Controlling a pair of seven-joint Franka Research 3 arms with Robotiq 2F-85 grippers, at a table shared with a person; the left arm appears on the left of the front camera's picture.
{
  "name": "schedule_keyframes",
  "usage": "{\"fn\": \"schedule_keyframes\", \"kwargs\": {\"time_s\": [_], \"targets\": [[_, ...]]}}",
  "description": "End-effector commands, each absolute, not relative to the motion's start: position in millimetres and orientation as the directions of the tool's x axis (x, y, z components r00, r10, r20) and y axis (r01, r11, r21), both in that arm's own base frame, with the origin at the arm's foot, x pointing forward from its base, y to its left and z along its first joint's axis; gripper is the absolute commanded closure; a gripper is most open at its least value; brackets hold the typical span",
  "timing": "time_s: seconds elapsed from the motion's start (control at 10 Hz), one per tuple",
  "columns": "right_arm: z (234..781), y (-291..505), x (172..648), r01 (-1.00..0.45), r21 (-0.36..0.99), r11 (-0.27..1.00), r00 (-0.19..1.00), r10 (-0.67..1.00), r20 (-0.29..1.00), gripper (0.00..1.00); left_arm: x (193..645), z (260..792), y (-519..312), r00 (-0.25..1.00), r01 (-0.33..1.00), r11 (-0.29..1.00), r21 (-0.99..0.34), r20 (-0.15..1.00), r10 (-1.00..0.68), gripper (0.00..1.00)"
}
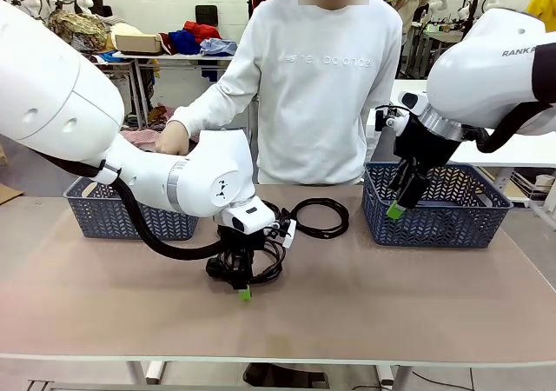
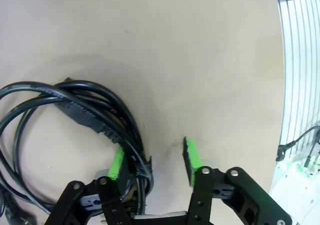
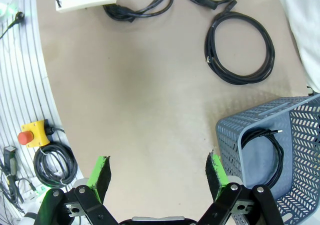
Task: Organize the cables according to human instructions.
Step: Pick up a bundle of cables and place it in the basket indicated by the human.
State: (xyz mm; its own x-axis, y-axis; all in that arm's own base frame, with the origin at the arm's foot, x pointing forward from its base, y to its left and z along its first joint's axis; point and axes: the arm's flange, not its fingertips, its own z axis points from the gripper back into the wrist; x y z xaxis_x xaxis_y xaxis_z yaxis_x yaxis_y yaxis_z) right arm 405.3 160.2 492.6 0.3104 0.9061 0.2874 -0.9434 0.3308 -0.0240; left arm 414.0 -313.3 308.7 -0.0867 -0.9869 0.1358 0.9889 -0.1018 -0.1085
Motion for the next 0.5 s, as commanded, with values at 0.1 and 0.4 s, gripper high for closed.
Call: {"fn": "schedule_keyframes", "kwargs": {"time_s": [0.1,0.4], "targets": [[494.7,161.9,406.9,-0.943,-0.024,0.331,0.311,0.907,0.285,0.0,401.1,307.7,-306.7,-0.08,0.989,-0.094,-0.114,0.12,-0.989,0.97],[494.7,161.9,406.9,-0.943,-0.024,0.331,0.311,0.907,0.285,0.0,395.4,316.4,-306.6,-0.074,0.992,-0.083,-0.095,0.099,-0.992,1.0]]}}
